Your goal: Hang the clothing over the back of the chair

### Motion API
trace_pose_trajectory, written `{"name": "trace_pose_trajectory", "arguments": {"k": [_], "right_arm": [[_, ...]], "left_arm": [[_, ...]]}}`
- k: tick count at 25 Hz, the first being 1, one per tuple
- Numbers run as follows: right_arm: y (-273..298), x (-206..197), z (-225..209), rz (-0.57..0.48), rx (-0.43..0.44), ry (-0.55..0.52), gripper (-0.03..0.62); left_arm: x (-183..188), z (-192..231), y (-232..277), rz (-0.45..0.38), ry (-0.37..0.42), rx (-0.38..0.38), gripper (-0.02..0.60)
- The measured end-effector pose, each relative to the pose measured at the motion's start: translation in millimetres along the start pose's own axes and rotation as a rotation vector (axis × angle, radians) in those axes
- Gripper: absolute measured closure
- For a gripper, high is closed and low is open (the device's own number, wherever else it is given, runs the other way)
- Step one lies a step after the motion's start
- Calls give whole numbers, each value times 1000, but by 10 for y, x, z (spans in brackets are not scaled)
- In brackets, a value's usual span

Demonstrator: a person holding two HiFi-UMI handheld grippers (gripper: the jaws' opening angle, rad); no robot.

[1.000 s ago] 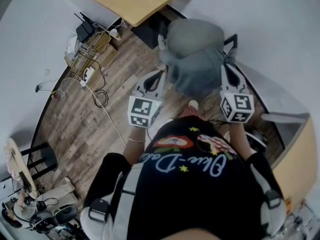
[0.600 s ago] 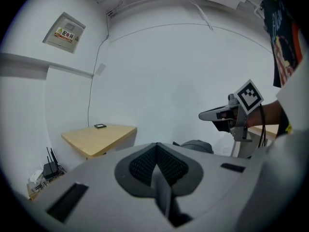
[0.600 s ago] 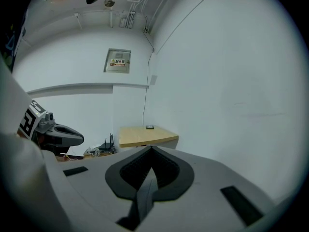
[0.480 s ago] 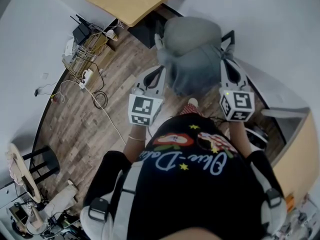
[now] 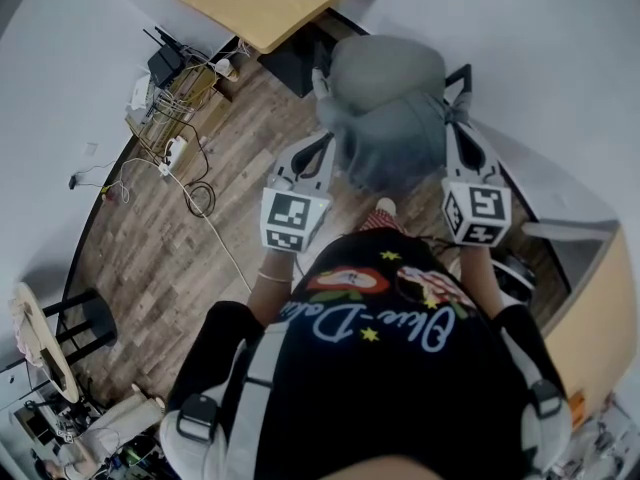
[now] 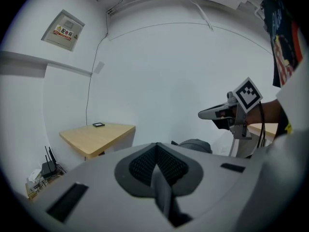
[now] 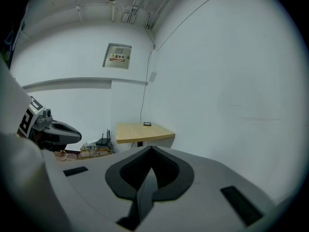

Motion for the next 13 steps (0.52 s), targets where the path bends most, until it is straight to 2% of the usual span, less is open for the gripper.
{"name": "trace_pose_trajectory", "arguments": {"k": [13], "right_arm": [[13, -2, -10, 20, 18, -20, 594]], "left_arm": [[-42, -42, -1, 15, -19, 8, 581]]}}
Point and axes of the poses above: the fingertips, and each gripper's own axes: y forward along the fingers, z to its left, x out of its top, the point moved 6 cm from there along -y, backward along the fingers, and after that the axes turned 6 degrees about y, right-handed, at the moved point
